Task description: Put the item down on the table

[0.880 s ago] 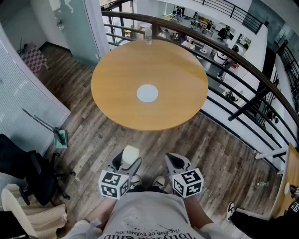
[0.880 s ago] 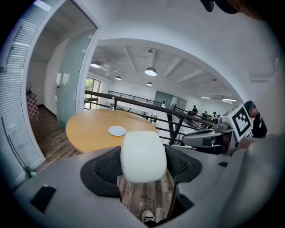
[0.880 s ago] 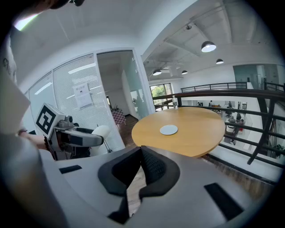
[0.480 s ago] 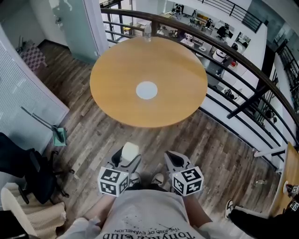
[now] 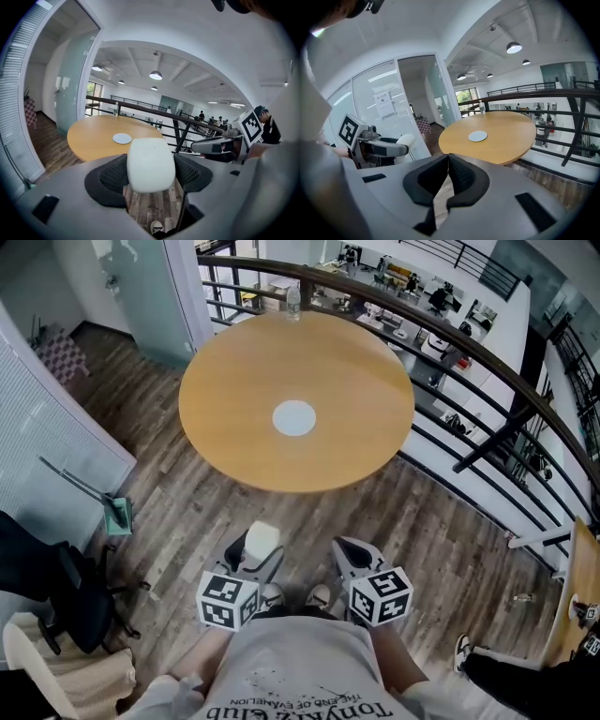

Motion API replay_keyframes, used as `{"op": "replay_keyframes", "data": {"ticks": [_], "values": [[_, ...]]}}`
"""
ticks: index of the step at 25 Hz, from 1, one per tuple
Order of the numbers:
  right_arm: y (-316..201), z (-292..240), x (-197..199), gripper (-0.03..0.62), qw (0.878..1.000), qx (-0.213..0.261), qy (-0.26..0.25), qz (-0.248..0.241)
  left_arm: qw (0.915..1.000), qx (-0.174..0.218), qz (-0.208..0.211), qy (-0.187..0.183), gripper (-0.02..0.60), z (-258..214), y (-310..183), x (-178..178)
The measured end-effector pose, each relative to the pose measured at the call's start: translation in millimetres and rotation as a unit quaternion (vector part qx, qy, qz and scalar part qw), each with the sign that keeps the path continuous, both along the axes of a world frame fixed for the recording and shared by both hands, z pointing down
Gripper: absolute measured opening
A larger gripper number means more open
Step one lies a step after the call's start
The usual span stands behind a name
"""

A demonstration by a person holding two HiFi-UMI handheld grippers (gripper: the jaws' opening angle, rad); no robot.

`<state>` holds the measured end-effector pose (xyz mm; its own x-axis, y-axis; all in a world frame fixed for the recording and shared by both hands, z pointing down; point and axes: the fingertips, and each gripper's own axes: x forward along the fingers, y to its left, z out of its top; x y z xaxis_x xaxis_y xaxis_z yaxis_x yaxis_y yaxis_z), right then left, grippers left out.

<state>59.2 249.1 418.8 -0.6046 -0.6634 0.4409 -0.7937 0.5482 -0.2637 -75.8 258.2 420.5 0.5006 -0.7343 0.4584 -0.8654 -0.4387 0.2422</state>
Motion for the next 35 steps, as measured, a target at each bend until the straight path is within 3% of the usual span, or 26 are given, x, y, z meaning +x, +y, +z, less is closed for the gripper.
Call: {"op": "replay_keyframes", "data": {"ticks": [12,20,28,32,35], "values": [[7,-5,-34,0.026,1.0,0.01,0.016,0.008,0.9999,0.006,0.009,0.003,0.325,-3,9,-48],[3,5,-29,0.026,1.0,-0.009,0.01,0.028,0.9995,0.002,0.03,0.007,0.325,-1,0,-45],[-52,9,-24,0.026,1.0,-0.01,-0.003,0.024,0.9998,0.0,0.019,0.001,0.325,3,-49,-43],[-91,13,-15,0.026,1.0,-0.008,-0.006,0.019,0.9992,0.014,0.025,-0.027,0.325,6,-84,-30],[-127,12,-8,0.026,1.0,-0.009,-0.008,0.016,0.9996,0.004,0.026,-0.01,0.325,5,-116,-21]]}}
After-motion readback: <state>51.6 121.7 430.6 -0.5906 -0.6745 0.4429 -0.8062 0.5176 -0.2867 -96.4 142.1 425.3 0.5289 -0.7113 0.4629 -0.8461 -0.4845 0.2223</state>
